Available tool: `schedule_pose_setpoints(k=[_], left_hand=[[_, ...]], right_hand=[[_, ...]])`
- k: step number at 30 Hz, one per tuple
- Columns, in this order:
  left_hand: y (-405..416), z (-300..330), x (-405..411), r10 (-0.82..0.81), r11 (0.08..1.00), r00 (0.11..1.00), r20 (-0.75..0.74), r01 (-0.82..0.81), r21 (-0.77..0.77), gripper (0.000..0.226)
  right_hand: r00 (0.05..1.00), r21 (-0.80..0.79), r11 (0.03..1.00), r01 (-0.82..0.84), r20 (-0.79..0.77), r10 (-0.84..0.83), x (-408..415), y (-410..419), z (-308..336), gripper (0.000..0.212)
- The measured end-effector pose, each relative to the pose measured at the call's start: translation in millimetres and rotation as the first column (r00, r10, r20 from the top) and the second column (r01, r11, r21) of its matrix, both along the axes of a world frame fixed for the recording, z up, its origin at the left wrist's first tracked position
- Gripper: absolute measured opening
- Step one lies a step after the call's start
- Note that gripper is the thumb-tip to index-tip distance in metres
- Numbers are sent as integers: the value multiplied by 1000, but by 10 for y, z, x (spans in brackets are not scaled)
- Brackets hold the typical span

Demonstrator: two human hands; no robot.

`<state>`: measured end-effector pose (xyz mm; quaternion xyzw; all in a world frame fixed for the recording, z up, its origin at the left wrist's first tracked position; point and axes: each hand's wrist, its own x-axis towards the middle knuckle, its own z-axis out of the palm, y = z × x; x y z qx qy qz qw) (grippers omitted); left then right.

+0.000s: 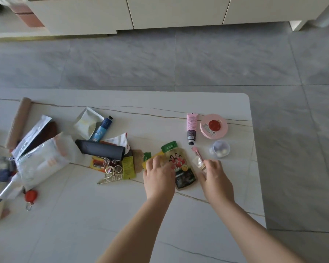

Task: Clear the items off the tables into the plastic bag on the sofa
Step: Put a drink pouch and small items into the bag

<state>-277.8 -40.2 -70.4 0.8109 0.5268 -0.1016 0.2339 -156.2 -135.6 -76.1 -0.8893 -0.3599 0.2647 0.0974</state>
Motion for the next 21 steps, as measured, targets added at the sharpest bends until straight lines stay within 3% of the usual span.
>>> schedule_pose_setpoints(k=[2,5,7,12,15,18,21], left_hand=[[69,-42,59,75,996,996,-42,-73,51,56],[146,-137,111,100,995,979,-177,-100,11,97],[132,-170,102,94,996,966,-242,-90,26,102],[15,-123,3,142,990,942,-303,-136,40,80],[-66,-78,-88,207,970,938,-276,-235,-69,70],[-141,33,-202,418,854,897,-144,-442,-275,49],[-233,194,-365,651,680,759,4,-582,-446,43]], right_hand=[[998,-60,997,42,48,-40,6,72,-67,22],[992,-95,992,85,97,-76,-32,130,-141,20],[990,-124,986,111,98,-99,-69,122,-142,20],[997,-203,977,71,27,-67,-135,-4,-23,14],[995,-194,978,77,-43,-87,-156,-94,61,16],[985,-179,982,58,-147,-85,-165,-140,185,8],[938,-146,986,80,-324,-124,-206,-164,355,8]])
